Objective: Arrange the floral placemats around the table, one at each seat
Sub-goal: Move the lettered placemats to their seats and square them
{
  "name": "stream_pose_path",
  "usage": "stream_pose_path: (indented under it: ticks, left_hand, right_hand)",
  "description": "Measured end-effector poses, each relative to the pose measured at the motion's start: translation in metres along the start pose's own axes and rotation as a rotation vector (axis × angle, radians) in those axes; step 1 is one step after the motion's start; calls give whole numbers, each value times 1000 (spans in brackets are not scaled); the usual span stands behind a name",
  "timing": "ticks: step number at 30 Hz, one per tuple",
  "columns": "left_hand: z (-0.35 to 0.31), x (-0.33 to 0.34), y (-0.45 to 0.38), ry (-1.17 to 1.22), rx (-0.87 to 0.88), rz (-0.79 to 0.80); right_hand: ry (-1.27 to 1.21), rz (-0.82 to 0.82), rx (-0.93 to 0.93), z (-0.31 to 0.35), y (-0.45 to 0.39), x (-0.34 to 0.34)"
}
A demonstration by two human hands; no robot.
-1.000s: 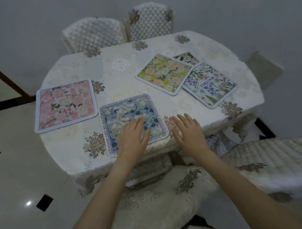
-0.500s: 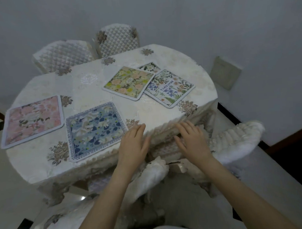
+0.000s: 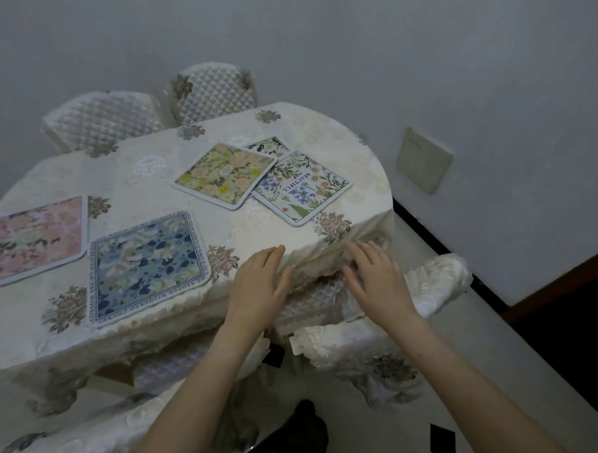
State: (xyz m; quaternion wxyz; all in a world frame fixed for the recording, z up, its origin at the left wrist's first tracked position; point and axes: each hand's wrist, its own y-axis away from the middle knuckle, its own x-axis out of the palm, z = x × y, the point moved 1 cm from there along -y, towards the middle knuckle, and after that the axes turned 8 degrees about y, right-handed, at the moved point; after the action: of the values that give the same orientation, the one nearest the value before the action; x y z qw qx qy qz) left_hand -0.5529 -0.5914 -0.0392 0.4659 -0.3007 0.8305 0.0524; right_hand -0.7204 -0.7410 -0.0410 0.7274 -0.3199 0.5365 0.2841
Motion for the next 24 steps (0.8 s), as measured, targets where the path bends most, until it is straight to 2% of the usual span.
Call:
stream_pose_path:
  ticks: [14,24]
  left_hand:
    - [31,53,-134,29,-131,-24]
    - [38,86,-204,19,-239,-101]
  right_hand:
    - [28,100,-82,-57,-154,33]
    - [7,150,-239,-104,-252,56]
